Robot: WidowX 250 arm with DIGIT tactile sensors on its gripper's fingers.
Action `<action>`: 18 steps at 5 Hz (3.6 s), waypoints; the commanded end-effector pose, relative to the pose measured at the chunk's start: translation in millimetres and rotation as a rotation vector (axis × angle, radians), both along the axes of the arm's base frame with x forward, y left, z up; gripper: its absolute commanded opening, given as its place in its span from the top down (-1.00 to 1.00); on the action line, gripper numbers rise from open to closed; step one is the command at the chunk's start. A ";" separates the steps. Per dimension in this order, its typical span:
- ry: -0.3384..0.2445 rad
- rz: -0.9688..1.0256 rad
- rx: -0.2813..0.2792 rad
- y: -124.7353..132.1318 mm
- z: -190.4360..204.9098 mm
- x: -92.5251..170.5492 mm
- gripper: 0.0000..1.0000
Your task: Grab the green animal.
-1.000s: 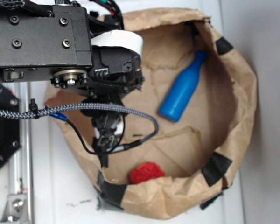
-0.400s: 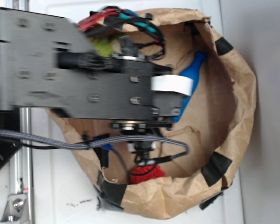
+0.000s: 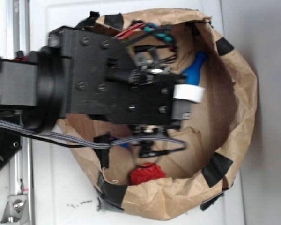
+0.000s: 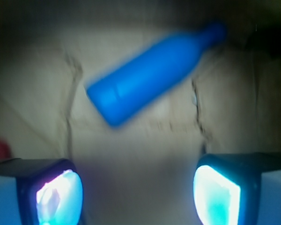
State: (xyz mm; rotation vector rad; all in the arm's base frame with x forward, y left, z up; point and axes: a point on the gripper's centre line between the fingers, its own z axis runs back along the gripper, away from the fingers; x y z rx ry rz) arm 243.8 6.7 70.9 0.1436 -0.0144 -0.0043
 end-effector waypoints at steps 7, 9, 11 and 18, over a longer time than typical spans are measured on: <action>-0.007 0.059 0.046 85.4 -28.0 5.0 -1.00; 0.041 0.105 -0.097 76.8 -45.6 -4.7 -1.00; 0.090 0.124 -0.142 80.7 -69.2 -32.2 -1.00; -0.251 0.129 -0.301 31.7 53.3 27.3 1.00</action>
